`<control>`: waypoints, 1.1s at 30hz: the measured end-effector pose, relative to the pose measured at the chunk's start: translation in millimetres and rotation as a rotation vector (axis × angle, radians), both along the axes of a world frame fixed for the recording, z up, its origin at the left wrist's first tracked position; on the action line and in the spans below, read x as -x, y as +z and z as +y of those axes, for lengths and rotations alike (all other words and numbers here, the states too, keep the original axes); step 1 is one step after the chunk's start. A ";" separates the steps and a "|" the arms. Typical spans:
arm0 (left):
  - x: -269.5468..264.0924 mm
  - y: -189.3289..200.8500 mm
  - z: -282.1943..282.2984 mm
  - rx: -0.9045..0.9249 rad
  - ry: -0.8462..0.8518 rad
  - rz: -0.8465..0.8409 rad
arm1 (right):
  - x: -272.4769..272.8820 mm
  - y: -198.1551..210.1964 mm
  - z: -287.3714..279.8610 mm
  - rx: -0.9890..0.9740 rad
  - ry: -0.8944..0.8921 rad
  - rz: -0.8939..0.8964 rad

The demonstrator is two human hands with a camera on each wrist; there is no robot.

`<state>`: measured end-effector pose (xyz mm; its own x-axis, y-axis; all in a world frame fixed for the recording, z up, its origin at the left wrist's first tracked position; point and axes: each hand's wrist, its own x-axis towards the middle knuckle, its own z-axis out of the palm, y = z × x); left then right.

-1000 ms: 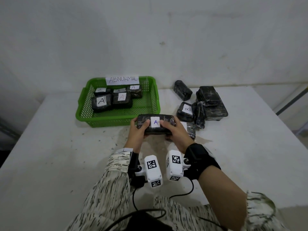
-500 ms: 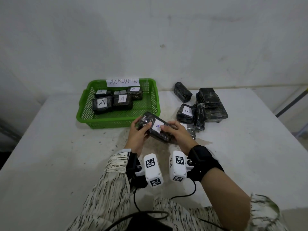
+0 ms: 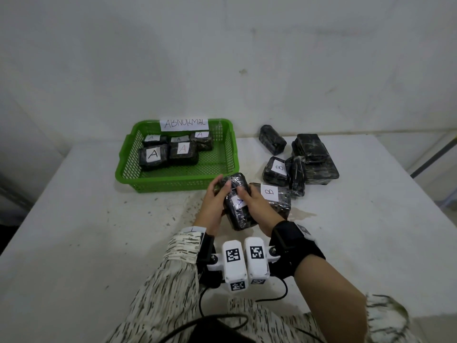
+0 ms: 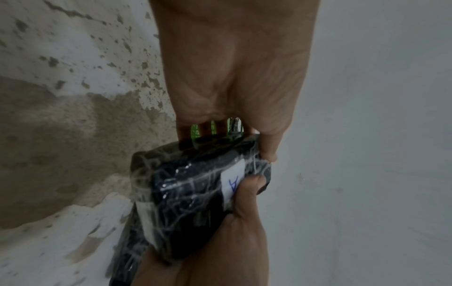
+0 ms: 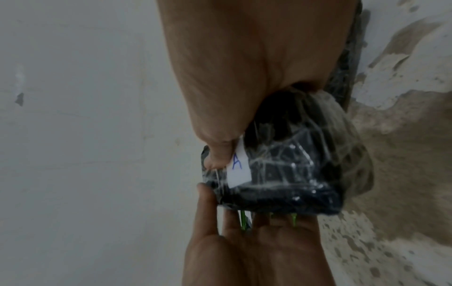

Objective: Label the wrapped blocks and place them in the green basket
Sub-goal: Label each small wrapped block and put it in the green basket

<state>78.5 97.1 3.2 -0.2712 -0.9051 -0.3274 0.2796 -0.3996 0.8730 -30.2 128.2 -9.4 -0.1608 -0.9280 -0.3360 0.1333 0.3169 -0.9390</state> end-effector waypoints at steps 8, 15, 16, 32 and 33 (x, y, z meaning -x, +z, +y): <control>-13.0 7.3 -0.8 0.102 -0.134 -0.037 | 10.8 5.3 1.6 -0.040 0.082 -0.030; -8.8 8.0 -0.8 0.065 -0.155 -0.110 | 12.2 10.4 0.1 -0.036 0.047 -0.018; -8.3 7.2 -2.2 0.074 -0.145 -0.118 | 12.2 10.8 -0.6 -0.035 0.045 -0.022; 4.2 42.4 -39.8 0.141 -0.115 -0.205 | 21.0 43.1 -30.8 0.106 -0.089 -0.070; 5.0 50.7 -45.9 0.168 -0.113 -0.219 | 23.3 49.2 -35.7 0.117 -0.074 -0.066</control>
<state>73.4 51.2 53.9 -0.3131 -0.9195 -0.2378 0.0394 -0.2627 0.9641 -53.5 92.6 39.8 -0.2116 -0.9478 -0.2386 0.2146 0.1931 -0.9574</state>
